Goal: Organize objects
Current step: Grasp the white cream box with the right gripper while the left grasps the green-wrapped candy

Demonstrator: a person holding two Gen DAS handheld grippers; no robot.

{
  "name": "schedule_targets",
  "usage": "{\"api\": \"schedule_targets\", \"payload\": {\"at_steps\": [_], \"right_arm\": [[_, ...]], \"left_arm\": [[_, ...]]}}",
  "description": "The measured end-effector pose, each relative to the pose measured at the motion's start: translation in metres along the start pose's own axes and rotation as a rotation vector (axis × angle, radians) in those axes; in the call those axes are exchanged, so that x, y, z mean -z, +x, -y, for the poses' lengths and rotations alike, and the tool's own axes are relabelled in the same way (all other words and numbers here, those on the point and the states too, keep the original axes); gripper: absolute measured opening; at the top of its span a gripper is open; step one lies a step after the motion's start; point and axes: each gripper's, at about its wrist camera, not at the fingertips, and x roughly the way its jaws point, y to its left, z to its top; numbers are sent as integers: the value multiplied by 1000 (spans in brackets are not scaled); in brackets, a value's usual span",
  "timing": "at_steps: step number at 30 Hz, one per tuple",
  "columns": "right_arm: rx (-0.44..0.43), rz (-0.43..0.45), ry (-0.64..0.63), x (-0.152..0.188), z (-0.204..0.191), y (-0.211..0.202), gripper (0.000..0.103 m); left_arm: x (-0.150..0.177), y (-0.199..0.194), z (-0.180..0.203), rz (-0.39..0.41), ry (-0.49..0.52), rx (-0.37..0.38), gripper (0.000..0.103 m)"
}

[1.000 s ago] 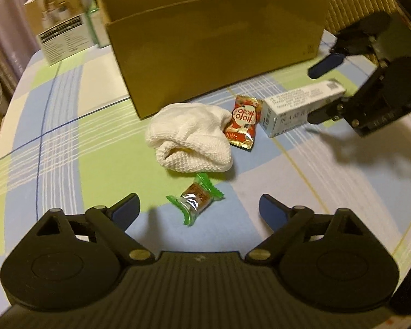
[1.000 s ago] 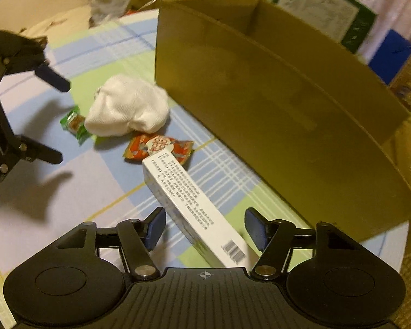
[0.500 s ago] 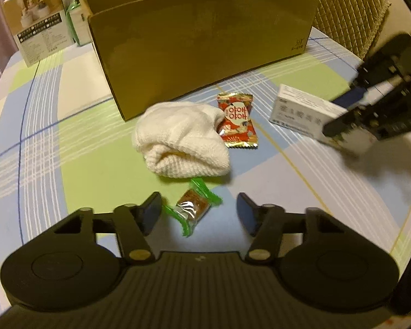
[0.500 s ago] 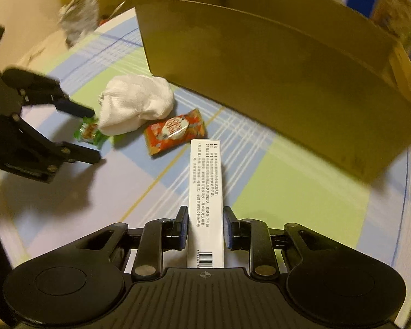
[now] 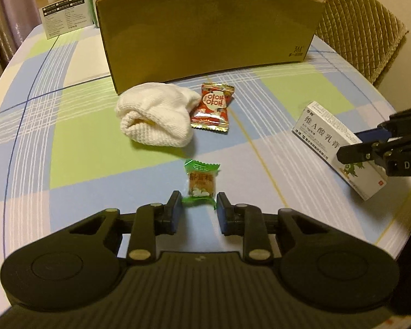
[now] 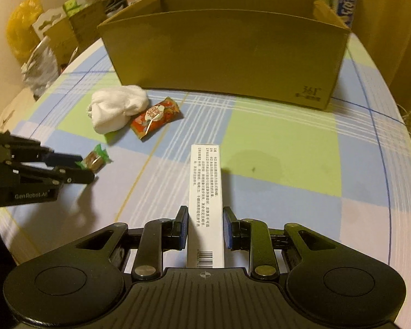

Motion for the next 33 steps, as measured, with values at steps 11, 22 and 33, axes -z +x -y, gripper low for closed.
{"api": "schedule_targets", "payload": {"at_steps": [11,22,33], "right_arm": [[-18,75,37,10,4,-2,34],[-12,75,53,8,6,8,37],[82,55,-22,8,-6,20,35]], "left_arm": [[-4,2,6,49,-18,-22,29],[-6,9,9,51,-31,-29,28],[-3,9,16,68,-51,-92,16]]}}
